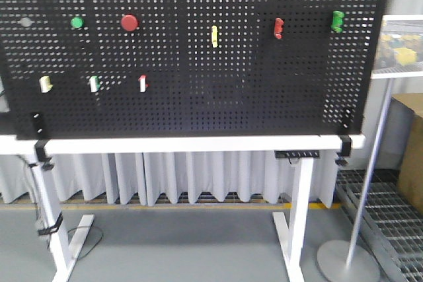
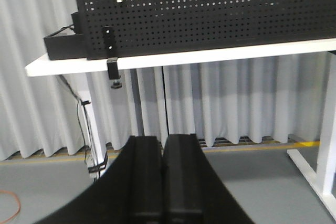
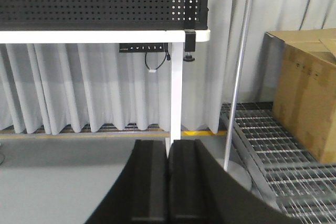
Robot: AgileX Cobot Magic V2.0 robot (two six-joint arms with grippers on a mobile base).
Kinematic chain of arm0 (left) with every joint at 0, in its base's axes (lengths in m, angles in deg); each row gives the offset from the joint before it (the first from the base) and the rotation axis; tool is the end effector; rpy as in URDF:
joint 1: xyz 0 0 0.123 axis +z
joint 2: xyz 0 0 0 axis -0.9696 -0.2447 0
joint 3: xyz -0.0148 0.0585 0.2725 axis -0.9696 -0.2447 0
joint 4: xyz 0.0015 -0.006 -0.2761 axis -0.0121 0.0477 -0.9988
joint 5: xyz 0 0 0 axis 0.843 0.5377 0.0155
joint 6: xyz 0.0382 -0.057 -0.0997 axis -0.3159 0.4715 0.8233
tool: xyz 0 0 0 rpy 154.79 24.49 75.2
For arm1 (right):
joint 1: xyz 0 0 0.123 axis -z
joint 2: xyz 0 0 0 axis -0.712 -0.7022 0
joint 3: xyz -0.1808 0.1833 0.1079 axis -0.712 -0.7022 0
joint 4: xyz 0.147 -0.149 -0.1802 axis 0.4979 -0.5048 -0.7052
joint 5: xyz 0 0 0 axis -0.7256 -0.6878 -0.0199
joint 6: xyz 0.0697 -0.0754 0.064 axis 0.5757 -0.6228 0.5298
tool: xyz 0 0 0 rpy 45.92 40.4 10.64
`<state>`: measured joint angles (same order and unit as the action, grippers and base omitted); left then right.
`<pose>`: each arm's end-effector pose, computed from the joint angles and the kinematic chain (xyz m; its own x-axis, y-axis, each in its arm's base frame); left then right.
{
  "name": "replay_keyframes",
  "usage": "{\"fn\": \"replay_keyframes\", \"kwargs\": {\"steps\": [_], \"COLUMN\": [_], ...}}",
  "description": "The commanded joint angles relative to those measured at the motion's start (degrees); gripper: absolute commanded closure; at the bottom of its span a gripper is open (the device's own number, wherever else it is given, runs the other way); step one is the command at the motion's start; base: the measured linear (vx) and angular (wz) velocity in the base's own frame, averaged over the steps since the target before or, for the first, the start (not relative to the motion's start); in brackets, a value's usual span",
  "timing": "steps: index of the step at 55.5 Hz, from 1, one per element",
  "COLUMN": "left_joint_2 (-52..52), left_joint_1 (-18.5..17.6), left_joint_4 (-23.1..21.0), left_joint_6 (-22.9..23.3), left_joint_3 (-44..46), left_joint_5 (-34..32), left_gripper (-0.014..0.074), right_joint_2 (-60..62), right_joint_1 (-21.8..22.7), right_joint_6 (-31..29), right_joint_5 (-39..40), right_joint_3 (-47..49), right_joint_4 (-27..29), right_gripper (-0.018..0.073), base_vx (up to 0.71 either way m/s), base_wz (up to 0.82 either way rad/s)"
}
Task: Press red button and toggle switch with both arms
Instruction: 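Drive the base forward up to the black pegboard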
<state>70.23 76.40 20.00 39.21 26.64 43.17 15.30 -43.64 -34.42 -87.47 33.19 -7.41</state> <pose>0.1175 0.0015 0.1935 -0.0335 0.0676 -0.9971 -0.0106 0.9976 0.0680 0.1168 -0.0058 0.1818 -0.1215 -0.0190 -0.9924 0.0465 0.9986 -0.0248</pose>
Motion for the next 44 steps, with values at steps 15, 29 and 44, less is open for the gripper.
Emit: {"fn": "replay_keyframes", "kwargs": {"steps": [15, 29, 44], "left_joint_2": [0.7, 0.7, 0.7], "left_joint_1": [0.0, 0.0, 0.0], "left_joint_4": [-0.1, -0.1, -0.1], "left_joint_6": [0.6, 0.6, 0.6], "left_joint_3": [-0.6, -0.6, -0.6], "left_joint_5": [-4.6, -4.6, -4.6], "left_gripper": [0.0594, 0.0594, 0.0594], "right_joint_2": [0.7, 0.7, 0.7], "right_joint_1": [0.2, 0.2, 0.2], "right_joint_6": [-0.2, -0.2, -0.2], "right_joint_5": [4.3, 4.2, 4.2], "right_joint_3": [-0.1, -0.1, -0.1], "right_joint_4": [-0.3, -0.3, -0.3], "right_gripper": [0.0559, 0.0559, 0.0559], "base_vx": [0.43, 0.41, 0.36], "base_wz": [0.0, -0.03, 0.01]}}
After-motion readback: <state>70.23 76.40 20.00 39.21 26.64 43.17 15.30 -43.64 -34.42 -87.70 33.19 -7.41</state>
